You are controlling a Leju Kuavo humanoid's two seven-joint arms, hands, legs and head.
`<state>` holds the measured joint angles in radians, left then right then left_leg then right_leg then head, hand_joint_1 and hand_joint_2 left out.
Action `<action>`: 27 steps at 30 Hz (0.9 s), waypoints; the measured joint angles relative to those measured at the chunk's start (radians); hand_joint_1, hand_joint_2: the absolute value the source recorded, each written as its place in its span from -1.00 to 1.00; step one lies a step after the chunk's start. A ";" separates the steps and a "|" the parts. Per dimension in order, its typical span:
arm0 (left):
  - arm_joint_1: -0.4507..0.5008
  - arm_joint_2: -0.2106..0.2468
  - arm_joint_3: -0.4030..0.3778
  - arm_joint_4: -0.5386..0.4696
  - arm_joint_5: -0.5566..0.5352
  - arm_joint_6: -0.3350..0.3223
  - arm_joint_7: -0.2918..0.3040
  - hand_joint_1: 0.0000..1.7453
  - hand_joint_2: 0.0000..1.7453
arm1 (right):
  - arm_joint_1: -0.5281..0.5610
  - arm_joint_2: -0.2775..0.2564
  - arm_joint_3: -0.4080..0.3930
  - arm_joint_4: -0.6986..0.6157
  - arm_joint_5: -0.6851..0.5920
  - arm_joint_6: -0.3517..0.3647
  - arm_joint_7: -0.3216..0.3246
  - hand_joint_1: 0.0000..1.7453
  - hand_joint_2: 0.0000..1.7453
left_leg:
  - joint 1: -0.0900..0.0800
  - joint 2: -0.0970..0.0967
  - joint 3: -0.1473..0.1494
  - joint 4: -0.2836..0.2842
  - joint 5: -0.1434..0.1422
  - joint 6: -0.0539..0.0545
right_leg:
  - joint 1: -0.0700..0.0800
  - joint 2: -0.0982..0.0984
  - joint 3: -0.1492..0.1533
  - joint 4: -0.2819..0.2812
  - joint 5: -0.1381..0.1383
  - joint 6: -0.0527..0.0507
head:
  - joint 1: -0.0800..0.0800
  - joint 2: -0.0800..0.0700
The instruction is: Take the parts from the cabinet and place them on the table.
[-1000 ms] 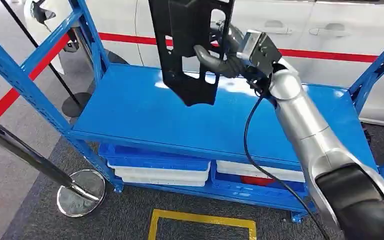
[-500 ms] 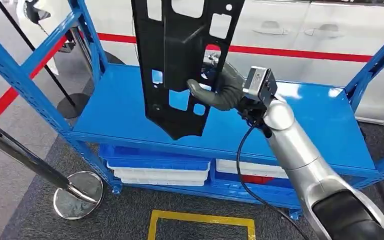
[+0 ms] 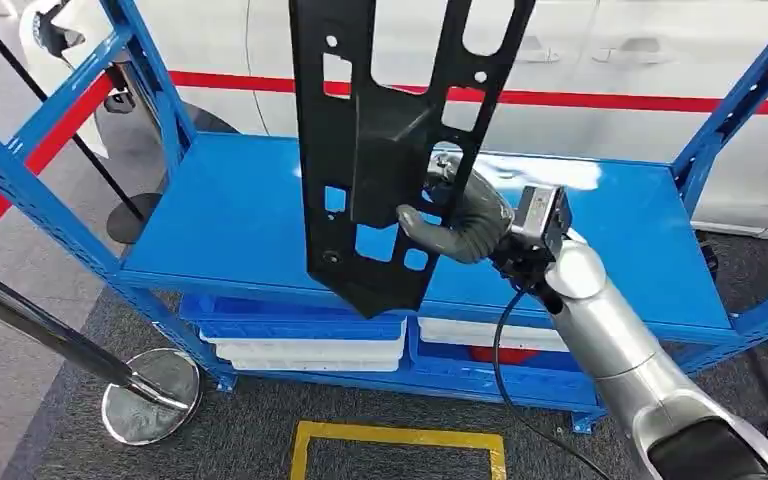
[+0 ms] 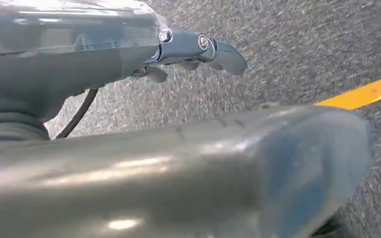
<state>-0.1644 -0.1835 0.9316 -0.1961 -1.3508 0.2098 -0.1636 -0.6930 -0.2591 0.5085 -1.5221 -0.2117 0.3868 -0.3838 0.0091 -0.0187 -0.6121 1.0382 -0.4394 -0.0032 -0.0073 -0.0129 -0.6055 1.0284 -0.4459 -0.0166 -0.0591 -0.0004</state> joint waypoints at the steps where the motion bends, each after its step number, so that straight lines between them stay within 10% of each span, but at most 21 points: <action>1: 0.000 0.001 0.000 0.000 -0.002 0.012 0.009 -1.00 -1.00 | 0.015 -0.009 0.000 -0.007 -0.007 0.000 -0.005 1.00 1.00 | -0.003 -0.001 0.009 -0.012 -0.002 0.002 | 0.005 0.003 -0.002 0.003 0.000 0.007 | 0.000 0.000; 6: 0.003 0.009 0.002 0.000 0.000 0.043 0.040 -1.00 -1.00 | 0.101 -0.010 0.000 -0.029 0.018 -0.022 -0.022 1.00 1.00 | 0.002 0.003 0.018 -0.039 0.017 0.028 | -0.001 0.004 -0.008 0.014 -0.016 0.034 | 0.000 0.000; 10: 0.004 0.014 0.007 0.000 0.001 0.044 0.046 -1.00 -1.00 | 0.146 -0.005 0.000 -0.030 0.031 -0.031 -0.032 1.00 1.00 | 0.001 0.007 0.016 -0.039 0.020 0.033 | -0.009 0.008 -0.125 0.282 -0.144 0.043 | 0.000 0.000; 12: 0.005 0.016 0.009 0.000 0.001 0.044 0.046 -1.00 -1.00 | 0.159 -0.005 0.000 -0.030 0.033 -0.031 -0.032 1.00 1.00 | 0.002 0.007 0.016 -0.035 0.019 0.032 | -0.017 0.007 -0.116 0.265 -0.108 0.048 | 0.000 0.000; 14: 0.006 0.016 0.010 0.000 0.001 0.044 0.046 -1.00 -1.00 | 0.159 -0.005 0.000 -0.032 0.033 -0.033 -0.032 1.00 1.00 | 0.004 0.007 0.016 -0.025 0.013 0.023 | -0.024 0.003 -0.029 0.096 -0.020 0.050 | 0.000 0.000; 15: 0.005 0.016 0.011 0.000 0.001 0.044 0.046 -1.00 -1.00 | 0.158 -0.005 0.000 -0.035 0.033 -0.034 -0.033 1.00 1.00 | 0.003 0.007 0.014 -0.017 0.008 0.017 | -0.025 -0.008 0.007 0.019 -0.007 0.050 | 0.000 0.000; 20: 0.007 0.019 0.016 0.000 0.016 0.049 0.047 -1.00 -1.00 | 0.171 -0.009 -0.001 -0.038 0.030 -0.034 -0.032 1.00 1.00 | -0.002 0.010 0.002 -0.011 0.016 -0.008 | -0.015 -0.004 0.002 0.008 -0.004 0.022 | 0.000 0.000; 22: 0.008 0.023 0.018 0.000 0.018 0.052 0.047 -1.00 -1.00 | 0.199 -0.018 -0.003 -0.047 0.034 -0.036 -0.050 1.00 1.00 | 0.002 0.012 -0.016 0.040 -0.046 -0.019 | -0.018 -0.010 -0.002 0.002 0.006 0.007 | 0.000 0.000; 25: 0.012 0.026 0.019 0.000 0.020 0.051 0.056 -1.00 -1.00 | 0.276 -0.022 -0.015 -0.054 0.057 -0.038 -0.090 1.00 1.00 | 0.003 0.012 -0.086 0.258 -0.173 -0.029 | -0.013 -0.014 -0.016 0.003 0.016 -0.001 | 0.000 0.000; 27: 0.018 0.031 0.022 0.000 0.019 0.051 0.058 -1.00 -1.00 | 0.325 -0.022 -0.024 -0.057 0.083 -0.038 -0.116 1.00 1.00 | 0.003 0.012 -0.066 0.263 -0.166 -0.028 | -0.009 -0.014 -0.028 0.003 0.026 -0.001 | 0.000 0.000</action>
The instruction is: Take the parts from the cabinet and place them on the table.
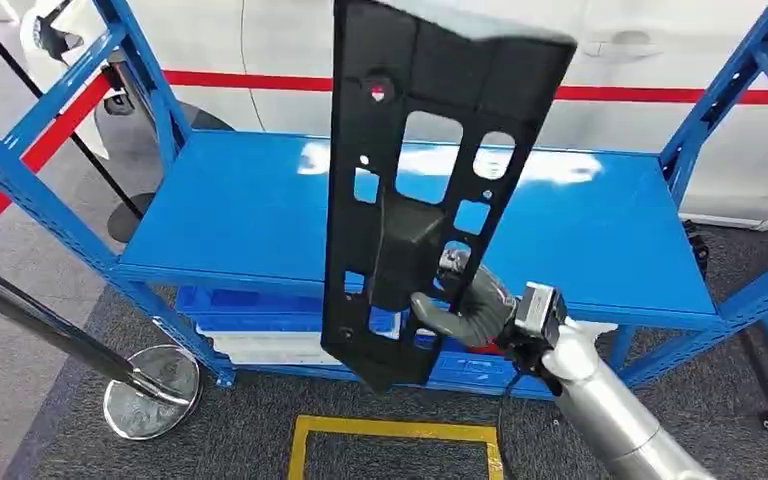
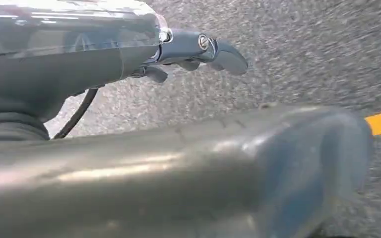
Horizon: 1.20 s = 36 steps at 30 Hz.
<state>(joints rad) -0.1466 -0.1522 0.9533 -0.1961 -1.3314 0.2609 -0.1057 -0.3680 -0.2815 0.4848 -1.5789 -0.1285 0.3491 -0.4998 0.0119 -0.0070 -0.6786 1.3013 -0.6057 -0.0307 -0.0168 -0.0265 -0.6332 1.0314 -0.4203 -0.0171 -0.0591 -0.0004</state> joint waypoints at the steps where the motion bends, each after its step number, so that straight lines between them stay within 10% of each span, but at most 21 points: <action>1: 0.002 0.002 0.001 0.000 0.000 0.000 0.000 -1.00 -1.00 | 0.016 0.000 -0.003 -0.002 0.010 0.000 -0.008 1.00 1.00 | 0.000 0.000 0.038 -0.058 0.027 0.004 | 0.001 0.002 -0.006 0.000 0.005 0.001 | 0.000 0.000; 4: 0.000 0.010 0.000 0.000 -0.025 0.007 0.004 -1.00 -1.00 | 0.056 -0.003 -0.012 -0.025 0.055 0.004 -0.041 1.00 1.00 | -0.006 -0.012 0.177 -0.295 0.081 0.025 | 0.005 0.008 -0.019 0.002 0.022 0.013 | 0.000 0.000; 8: 0.019 0.010 -0.002 0.000 -0.031 0.010 0.010 -1.00 -1.00 | 0.119 -0.005 -0.014 -0.055 0.111 0.000 -0.076 1.00 1.00 | -0.015 -0.010 0.165 -0.295 0.110 0.045 | 0.000 0.010 -0.020 -0.008 0.049 0.041 | 0.000 0.000; 9: 0.023 0.010 -0.002 0.000 -0.035 0.009 0.020 -1.00 -1.00 | 0.142 -0.005 -0.017 -0.064 0.126 -0.013 -0.088 1.00 1.00 | -0.005 -0.003 0.166 -0.305 0.128 0.054 | -0.002 0.011 -0.025 -0.002 0.034 0.044 | 0.000 0.000; 13: 0.048 0.029 -0.010 0.000 -0.067 -0.014 0.069 -1.00 -1.00 | 0.276 0.001 -0.051 -0.137 0.181 -0.046 -0.119 1.00 1.00 | -0.012 -0.002 0.117 -0.305 0.163 0.069 | -0.006 0.016 -0.083 0.229 -0.178 0.047 | 0.000 0.000; 14: 0.054 0.033 -0.010 0.000 -0.071 -0.018 0.072 -1.00 -1.00 | 0.300 0.002 -0.056 -0.147 0.185 -0.045 -0.121 1.00 1.00 | -0.013 -0.001 0.104 -0.303 0.171 0.069 | -0.006 0.016 -0.087 0.278 -0.186 0.048 | 0.000 0.000; 16: 0.058 0.038 -0.010 0.000 -0.071 -0.018 0.068 -1.00 -1.00 | 0.328 0.002 -0.070 -0.165 0.186 -0.041 -0.121 1.00 1.00 | -0.013 0.005 0.073 -0.292 0.186 0.065 | -0.006 0.015 -0.041 0.261 -0.127 0.049 | 0.000 0.000; 18: 0.056 0.039 -0.010 0.000 -0.067 -0.018 0.052 -1.00 -1.00 | 0.339 0.002 -0.084 -0.184 0.190 -0.032 -0.121 1.00 1.00 | -0.012 0.007 0.043 -0.275 0.196 0.057 | -0.007 0.013 0.073 0.113 -0.080 0.047 | 0.000 0.000; 20: 0.051 0.039 -0.010 0.000 -0.056 -0.014 0.042 -1.00 -1.00 | 0.337 0.002 -0.093 -0.204 0.201 -0.018 -0.117 1.00 1.00 | -0.017 0.010 0.030 -0.261 0.204 0.046 | 0.003 0.009 0.149 -0.010 -0.129 0.037 | 0.000 0.000; 23: 0.038 0.037 -0.010 0.000 -0.040 -0.012 0.019 -1.00 -1.00 | 0.333 0.002 -0.108 -0.214 0.206 -0.004 -0.099 1.00 1.00 | -0.015 0.016 0.031 -0.271 0.232 0.031 | 0.004 0.016 0.130 -0.005 -0.108 0.018 | -0.001 0.000; 24: 0.034 0.035 -0.009 0.000 -0.034 -0.011 0.003 -1.00 -1.00 | 0.332 0.002 -0.113 -0.216 0.202 0.005 -0.085 1.00 1.00 | -0.016 0.015 0.024 -0.271 0.231 0.023 | -0.002 0.016 0.120 -0.012 -0.093 0.008 | -0.001 0.000; 28: 0.013 0.010 -0.006 0.000 -0.005 -0.013 -0.033 -1.00 -1.00 | 0.330 -0.002 -0.142 -0.226 0.199 0.018 -0.056 1.00 1.00 | -0.009 0.011 -0.031 -0.061 0.012 0.005 | -0.002 0.022 0.060 -0.011 -0.042 -0.007 | -0.002 0.000; 29: 0.010 0.004 -0.006 0.000 -0.004 -0.017 -0.027 -1.00 -1.00 | 0.330 -0.001 -0.152 -0.226 0.201 0.016 -0.054 1.00 1.00 | -0.009 0.011 -0.037 0.001 -0.005 0.003 | -0.002 0.024 0.043 -0.009 -0.029 -0.006 | -0.002 0.000; 31: 0.012 -0.010 -0.005 0.000 0.001 -0.033 0.009 -1.00 -1.00 | 0.334 -0.002 -0.169 -0.229 0.209 0.000 -0.040 1.00 1.00 | -0.009 0.011 -0.003 0.018 0.047 0.006 | -0.002 0.028 0.010 -0.008 -0.005 -0.002 | -0.002 0.000; 33: 0.024 -0.025 -0.002 0.000 -0.001 -0.053 0.077 -1.00 -1.00 | 0.356 -0.001 -0.192 -0.247 0.219 -0.019 -0.025 1.00 1.00 | -0.009 0.007 0.103 -0.106 0.111 0.018 | 0.001 0.034 -0.016 -0.008 0.018 0.005 | -0.002 0.000; 35: 0.039 -0.034 0.000 0.000 -0.008 -0.071 0.151 -1.00 -1.00 | 0.386 -0.002 -0.217 -0.278 0.218 -0.034 -0.020 1.00 1.00 | -0.016 -0.015 0.249 -0.306 0.060 0.038 | 0.005 0.037 -0.027 -0.006 0.035 0.015 | -0.002 0.000; 36: 0.045 -0.039 0.000 0.000 -0.009 -0.074 0.164 -1.00 -1.00 | 0.399 -0.001 -0.229 -0.290 0.217 -0.038 -0.019 1.00 1.00 | -0.017 -0.015 0.256 -0.326 0.053 0.035 | 0.002 0.037 -0.027 -0.012 0.047 0.021 | -0.001 0.000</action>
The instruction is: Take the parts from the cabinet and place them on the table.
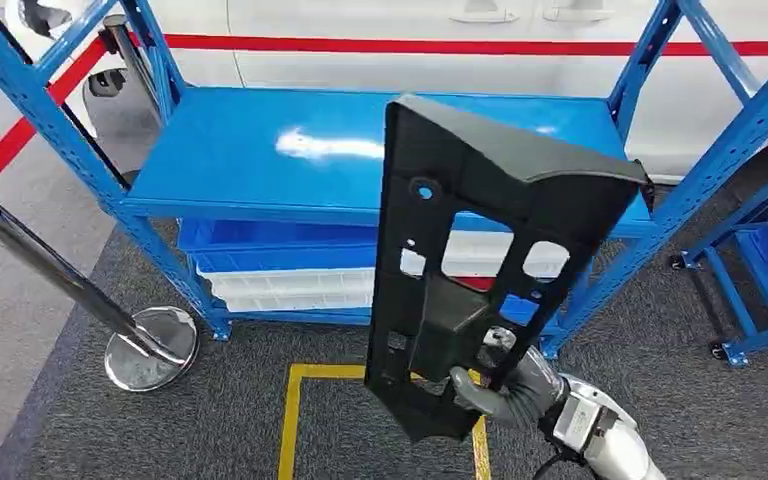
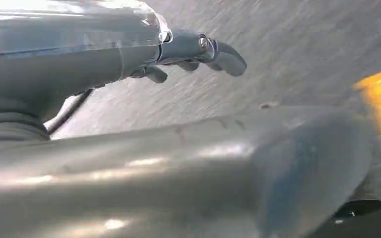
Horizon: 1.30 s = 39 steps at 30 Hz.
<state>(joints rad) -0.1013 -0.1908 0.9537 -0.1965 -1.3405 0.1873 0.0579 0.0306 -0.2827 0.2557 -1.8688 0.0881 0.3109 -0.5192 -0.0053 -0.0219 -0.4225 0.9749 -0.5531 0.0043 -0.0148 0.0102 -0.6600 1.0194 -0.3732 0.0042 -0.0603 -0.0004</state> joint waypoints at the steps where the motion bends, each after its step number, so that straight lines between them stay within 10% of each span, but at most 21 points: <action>1: 0.005 -0.005 0.001 0.000 0.000 -0.002 0.008 -1.00 -1.00 | 0.008 0.000 -0.009 -0.008 -0.002 -0.001 0.000 1.00 1.00 | -0.005 0.000 -0.012 0.002 0.013 0.006 | -0.004 0.001 0.001 -0.006 0.011 0.006 | 0.000 0.000; 3: 0.010 -0.010 0.002 0.000 -0.001 -0.008 0.015 -1.00 -1.00 | 0.030 0.002 -0.023 -0.021 -0.002 -0.003 0.001 1.00 1.00 | -0.002 0.006 -0.022 -0.012 0.035 0.019 | 0.000 0.006 -0.003 -0.021 0.036 0.021 | 0.000 0.000; 5: 0.010 -0.013 0.003 0.001 -0.001 -0.011 0.019 -1.00 -1.00 | 0.043 0.005 -0.034 -0.027 -0.003 -0.003 0.002 1.00 1.00 | 0.003 0.020 -0.048 -0.018 0.062 0.036 | -0.005 0.000 -0.025 0.031 -0.064 0.018 | 0.000 0.000; 12: 0.010 -0.013 0.003 0.001 -0.001 -0.011 0.020 -1.00 -1.00 | 0.044 0.005 -0.035 -0.028 -0.003 -0.003 0.002 1.00 1.00 | 0.003 0.021 -0.053 -0.018 0.066 0.038 | -0.006 0.000 -0.030 0.048 -0.086 0.018 | 0.000 0.000; 15: 0.011 -0.018 0.006 0.001 -0.002 -0.014 0.022 -1.00 -1.00 | 0.048 0.006 -0.042 -0.029 -0.003 -0.004 0.004 1.00 1.00 | -0.002 0.032 -0.090 -0.014 0.096 0.039 | -0.008 -0.005 -0.060 0.231 -0.218 0.026 | 0.000 0.000; 16: 0.011 -0.020 0.009 0.001 -0.003 -0.015 0.024 -1.00 -1.00 | 0.056 0.006 -0.048 -0.029 -0.003 -0.005 0.005 1.00 1.00 | -0.003 0.038 -0.131 -0.003 0.120 0.035 | -0.008 -0.005 -0.050 0.308 -0.171 0.030 | 0.000 0.000; 17: 0.012 -0.023 0.010 0.001 -0.021 -0.027 0.040 -1.00 -1.00 | 0.079 0.006 -0.052 -0.054 0.004 -0.019 0.004 1.00 1.00 | -0.008 0.045 -0.204 0.040 0.149 0.019 | 0.000 -0.024 0.189 -0.006 -0.158 0.023 | -0.001 0.000; 20: 0.015 -0.024 0.009 0.001 -0.025 -0.012 -0.006 -1.00 -1.00 | 0.101 0.006 -0.056 -0.075 0.004 -0.026 -0.006 1.00 1.00 | -0.006 0.046 -0.211 0.032 0.181 0.000 | 0.003 -0.021 0.182 -0.027 -0.152 -0.002 | 0.000 0.000; 22: 0.016 -0.024 0.009 0.001 -0.025 0.009 -0.052 -1.00 -1.00 | 0.106 0.006 -0.055 -0.075 -0.002 -0.019 -0.018 1.00 1.00 | -0.003 0.033 -0.231 0.064 0.117 -0.015 | -0.005 -0.023 0.163 -0.033 -0.129 -0.019 | 0.000 0.000; 24: 0.015 -0.023 0.009 0.001 -0.025 0.023 -0.091 -1.00 -1.00 | 0.105 0.006 -0.056 -0.075 -0.010 -0.012 -0.030 1.00 1.00 | 0.003 0.030 -0.264 0.208 -0.001 -0.025 | -0.005 -0.024 0.139 -0.029 -0.111 -0.027 | 0.000 0.000; 26: 0.008 -0.019 0.008 0.001 -0.034 0.033 -0.109 -1.00 -1.00 | 0.103 0.006 -0.055 -0.072 -0.015 -0.006 -0.038 1.00 1.00 | 0.004 0.030 -0.285 0.333 -0.041 -0.031 | -0.004 -0.023 0.112 -0.025 -0.094 -0.025 | 0.000 0.000; 28: -0.001 -0.010 0.005 0.001 -0.040 0.042 -0.109 -1.00 -1.00 | 0.100 0.006 -0.054 -0.066 -0.016 0.005 -0.044 1.00 1.00 | 0.006 0.029 -0.232 0.291 0.018 -0.028 | -0.004 -0.022 0.089 -0.018 -0.080 -0.023 | 0.000 0.000; 30: -0.010 0.000 0.003 0.000 -0.040 0.044 -0.109 -1.00 -1.00 | 0.092 0.006 -0.048 -0.060 -0.015 0.013 -0.048 1.00 1.00 | 0.004 0.024 -0.112 0.113 0.080 -0.014 | -0.003 -0.019 0.076 -0.012 -0.071 -0.018 | 0.000 0.000; 32: -0.018 0.013 0.000 0.000 -0.039 0.044 -0.110 -1.00 -1.00 | 0.083 0.006 -0.045 -0.054 -0.015 0.017 -0.050 1.00 1.00 | -0.003 0.012 -0.047 -0.003 0.052 -0.002 | -0.002 -0.018 0.066 -0.011 -0.059 -0.008 | 0.000 0.000; 36: -0.019 0.021 -0.002 0.000 -0.038 0.045 -0.110 -1.00 -1.00 | 0.074 0.006 -0.041 -0.044 -0.015 0.021 -0.053 1.00 1.00 | 0.007 0.020 -0.062 -0.030 0.086 0.015 | -0.003 -0.015 0.050 -0.019 -0.035 0.017 | 0.000 0.000; 39: -0.026 0.024 -0.006 0.000 -0.042 0.056 -0.111 -1.00 -1.00 | 0.064 0.010 -0.039 -0.034 -0.015 0.036 -0.065 1.00 1.00 | 0.001 0.026 -0.105 -0.024 0.120 0.028 | -0.008 -0.013 -0.001 0.132 -0.198 0.020 | 0.002 0.000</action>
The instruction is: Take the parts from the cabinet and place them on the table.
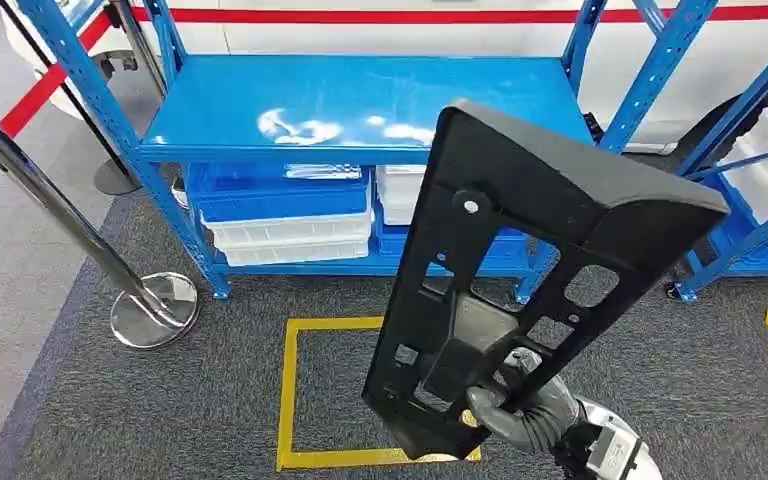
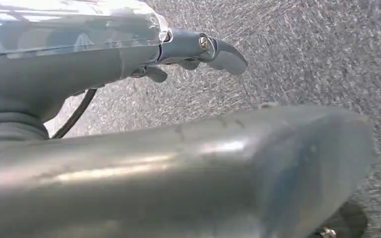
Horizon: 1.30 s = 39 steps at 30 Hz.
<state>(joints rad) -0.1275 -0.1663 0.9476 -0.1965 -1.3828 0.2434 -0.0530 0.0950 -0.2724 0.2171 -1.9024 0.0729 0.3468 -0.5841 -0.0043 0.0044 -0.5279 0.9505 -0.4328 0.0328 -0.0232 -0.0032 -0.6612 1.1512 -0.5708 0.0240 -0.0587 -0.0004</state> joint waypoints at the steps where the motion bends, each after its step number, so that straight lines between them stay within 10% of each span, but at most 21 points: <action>1: -0.001 0.002 -0.002 0.000 0.000 0.005 -0.001 -1.00 -1.00 | -0.006 0.001 0.002 0.007 0.000 0.011 -0.004 1.00 1.00 | -0.001 0.004 -0.016 0.006 0.008 0.001 | 0.000 0.000 -0.020 0.083 -0.042 0.003 | 0.000 0.000; 4: 0.000 0.010 -0.001 0.000 0.014 0.008 -0.025 -1.00 -1.00 | -0.033 0.002 0.013 0.037 -0.005 0.032 -0.003 1.00 1.00 | -0.001 0.024 -0.065 0.032 0.024 -0.001 | -0.005 -0.002 0.004 0.144 0.003 0.014 | 0.000 0.000; 6: 0.000 0.014 0.000 0.000 0.011 0.005 -0.037 -1.00 -1.00 | -0.057 0.002 0.022 0.053 -0.011 0.042 0.010 1.00 1.00 | 0.000 0.037 -0.097 0.051 0.031 -0.008 | -0.012 -0.019 0.095 0.018 0.075 0.019 | 0.000 0.000; 7: 0.000 0.017 -0.001 -0.001 0.005 0.003 -0.037 -1.00 -1.00 | -0.066 0.002 0.025 0.058 -0.016 0.043 0.015 1.00 1.00 | -0.002 0.042 -0.110 0.065 0.035 -0.015 | -0.012 -0.053 0.152 -0.067 0.053 0.019 | 0.000 0.000; 8: 0.003 0.019 -0.002 -0.003 0.001 0.000 -0.037 -1.00 -1.00 | -0.076 0.002 0.028 0.061 -0.019 0.045 0.018 1.00 1.00 | -0.004 0.045 -0.119 0.075 0.038 -0.021 | 0.003 -0.068 0.191 -0.137 0.020 0.012 | 0.000 0.000; 12: 0.019 0.024 -0.002 -0.003 -0.012 -0.022 0.000 -1.00 -1.00 | -0.064 0.002 0.030 0.069 -0.036 0.042 0.019 1.00 1.00 | -0.002 0.071 -0.119 0.070 0.061 -0.046 | 0.005 -0.042 0.165 -0.141 0.044 -0.034 | -0.001 0.000; 14: 0.029 0.030 -0.003 -0.003 -0.021 -0.037 0.032 -1.00 -1.00 | -0.054 0.002 0.034 0.071 -0.041 0.041 0.015 1.00 1.00 | 0.005 0.021 -0.142 0.127 -0.025 -0.062 | 0.000 -0.028 0.146 -0.141 0.064 -0.049 | -0.001 0.000; 17: 0.044 0.036 -0.003 -0.003 -0.034 -0.067 0.075 -1.00 -1.00 | -0.039 0.002 0.035 0.081 -0.042 0.038 0.006 1.00 1.00 | 0.007 0.004 -0.198 0.345 -0.153 -0.072 | 0.003 -0.001 0.110 -0.138 0.092 -0.053 | -0.001 0.000; 19: 0.047 0.040 -0.003 -0.003 -0.035 -0.070 0.078 -1.00 -1.00 | -0.028 0.002 0.035 0.085 -0.037 0.038 0.003 1.00 1.00 | 0.007 0.003 -0.171 0.351 -0.120 -0.068 | 0.005 0.019 0.089 -0.134 0.106 -0.050 | -0.002 0.000; 21: 0.046 0.039 -0.003 -0.003 -0.033 -0.064 0.068 -1.00 -1.00 | -0.028 0.002 0.034 0.085 -0.029 0.038 -0.001 1.00 1.00 | 0.006 -0.011 -0.060 0.189 -0.059 -0.055 | 0.006 0.043 0.075 -0.130 0.116 -0.045 | -0.002 0.000; 23: 0.040 0.038 -0.003 -0.003 -0.024 -0.047 0.046 -1.00 -1.00 | -0.033 0.002 0.032 0.082 -0.016 0.038 -0.004 1.00 1.00 | 0.007 -0.071 0.036 0.040 -0.070 -0.037 | 0.008 0.056 0.066 -0.129 0.126 -0.037 | -0.001 0.000; 27: 0.007 0.010 -0.003 -0.003 -0.017 -0.033 0.014 -1.00 -1.00 | -0.037 0.003 0.019 0.053 -0.007 0.042 -0.004 1.00 1.00 | 0.003 -0.045 0.026 0.029 -0.044 -0.024 | 0.003 0.088 0.058 -0.138 0.152 -0.005 | -0.001 0.000; 29: -0.016 -0.008 -0.003 -0.003 -0.011 -0.028 -0.005 -1.00 -1.00 | -0.043 0.006 0.014 0.040 -0.006 0.049 -0.004 1.00 1.00 | 0.008 -0.023 0.021 0.015 -0.027 -0.008 | 0.003 0.032 0.034 -0.085 0.100 -0.006 | -0.001 0.000; 33: -0.033 -0.036 -0.004 -0.003 -0.013 -0.012 -0.053 -1.00 -1.00 | -0.046 0.008 0.016 0.019 -0.004 0.062 0.021 1.00 1.00 | 0.004 0.027 -0.006 0.021 -0.014 -0.006 | -0.004 0.011 -0.065 0.165 -0.017 0.008 | -0.001 0.000; 35: -0.040 -0.048 -0.006 -0.003 -0.019 -0.016 -0.051 -1.00 -1.00 | -0.042 0.008 0.017 0.001 0.010 0.053 0.045 1.00 1.00 | 0.005 0.047 -0.017 0.030 -0.012 -0.009 | -0.008 0.001 -0.008 0.088 0.032 0.012 | -0.001 0.000; 37: -0.042 -0.060 -0.013 -0.003 -0.033 -0.026 -0.037 -1.00 -1.00 | -0.033 0.008 0.018 -0.024 0.021 0.043 0.054 1.00 1.00 | 0.006 0.065 -0.027 0.048 -0.015 -0.014 | -0.009 -0.045 0.109 -0.097 0.095 0.012 | -0.001 0.000; 38: -0.038 -0.062 -0.020 -0.003 -0.039 -0.030 -0.027 -1.00 -1.00 | -0.028 0.008 0.019 -0.037 0.021 0.038 0.055 1.00 1.00 | -0.002 0.073 -0.033 0.054 -0.019 -0.022 | 0.004 -0.071 0.120 -0.127 0.075 -0.001 | -0.001 0.000; 39: -0.030 -0.063 -0.023 -0.002 -0.038 -0.035 -0.018 -1.00 -1.00 | -0.019 0.008 0.020 -0.048 0.018 0.036 0.053 1.00 1.00 | -0.002 0.079 -0.033 0.056 -0.019 -0.027 | 0.003 -0.054 0.115 -0.130 0.083 -0.011 | -0.001 0.000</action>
<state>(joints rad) -0.1577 -0.2293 0.9243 -0.1987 -1.4210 0.2083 -0.0710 0.0758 -0.2647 0.2373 -1.9504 0.0904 0.3830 -0.5310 -0.0067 0.0831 -0.5609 1.0069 -0.4519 0.0056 -0.0204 -0.0569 -0.5464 1.0215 -0.4874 0.0130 -0.0599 -0.0004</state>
